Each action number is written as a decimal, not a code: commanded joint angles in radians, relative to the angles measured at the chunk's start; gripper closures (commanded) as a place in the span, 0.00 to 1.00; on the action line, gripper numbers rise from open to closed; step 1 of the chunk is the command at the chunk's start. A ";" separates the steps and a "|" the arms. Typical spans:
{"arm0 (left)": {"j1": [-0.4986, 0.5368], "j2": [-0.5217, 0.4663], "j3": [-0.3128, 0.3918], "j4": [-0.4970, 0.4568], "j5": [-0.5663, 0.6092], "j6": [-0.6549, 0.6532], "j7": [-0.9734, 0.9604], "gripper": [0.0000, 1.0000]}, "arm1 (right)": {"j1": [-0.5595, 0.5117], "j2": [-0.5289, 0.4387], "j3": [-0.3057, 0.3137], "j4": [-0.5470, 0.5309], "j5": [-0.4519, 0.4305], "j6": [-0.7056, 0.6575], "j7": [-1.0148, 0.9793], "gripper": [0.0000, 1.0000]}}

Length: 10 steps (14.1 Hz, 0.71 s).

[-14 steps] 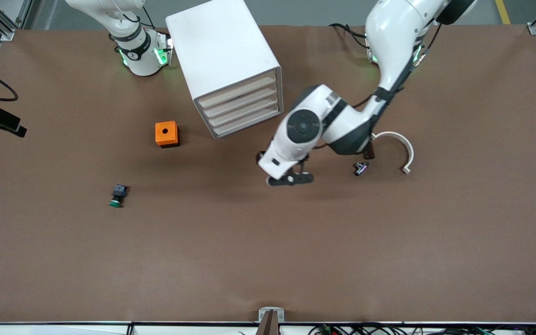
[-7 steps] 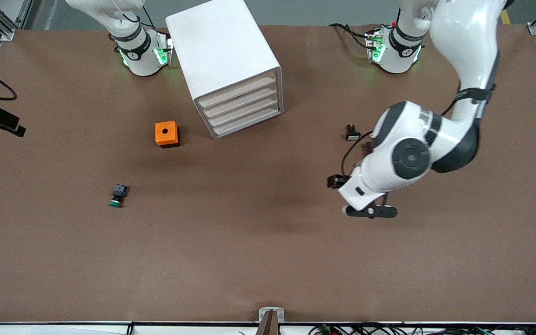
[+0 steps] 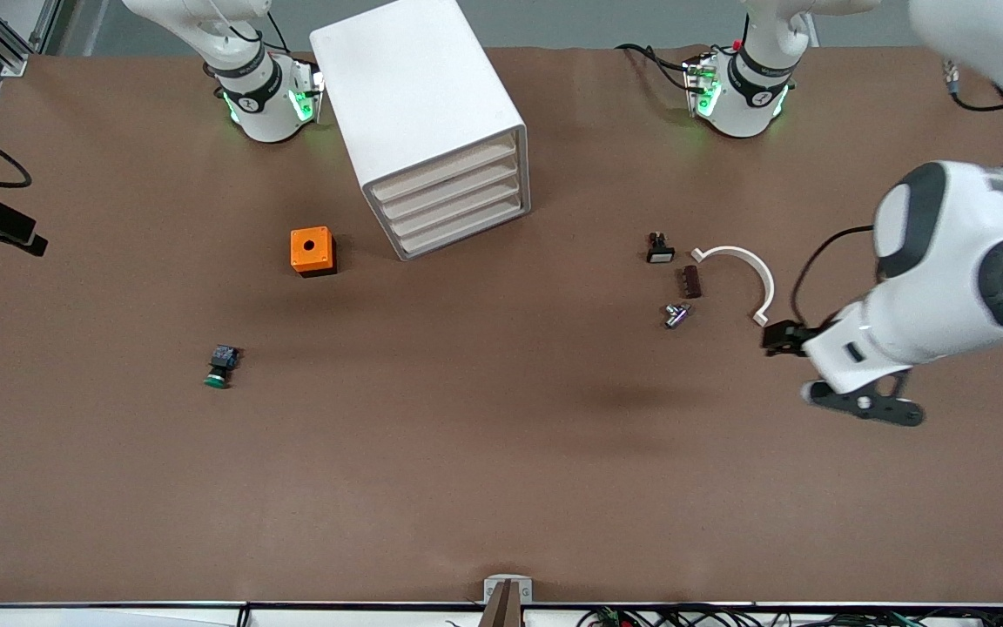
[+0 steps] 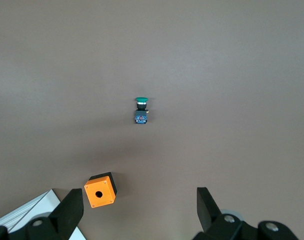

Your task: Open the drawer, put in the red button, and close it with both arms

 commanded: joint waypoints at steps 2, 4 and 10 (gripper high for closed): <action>0.018 -0.106 0.048 -0.025 0.013 -0.113 0.043 0.00 | -0.021 -0.003 0.018 0.012 -0.016 -0.009 -0.014 0.00; 0.022 -0.170 0.048 -0.025 0.013 -0.187 -0.075 0.00 | -0.021 -0.002 0.018 0.012 -0.014 -0.007 -0.016 0.00; 0.027 -0.318 0.045 -0.027 0.012 -0.343 -0.109 0.00 | -0.021 -0.003 0.018 0.012 -0.018 -0.007 -0.085 0.00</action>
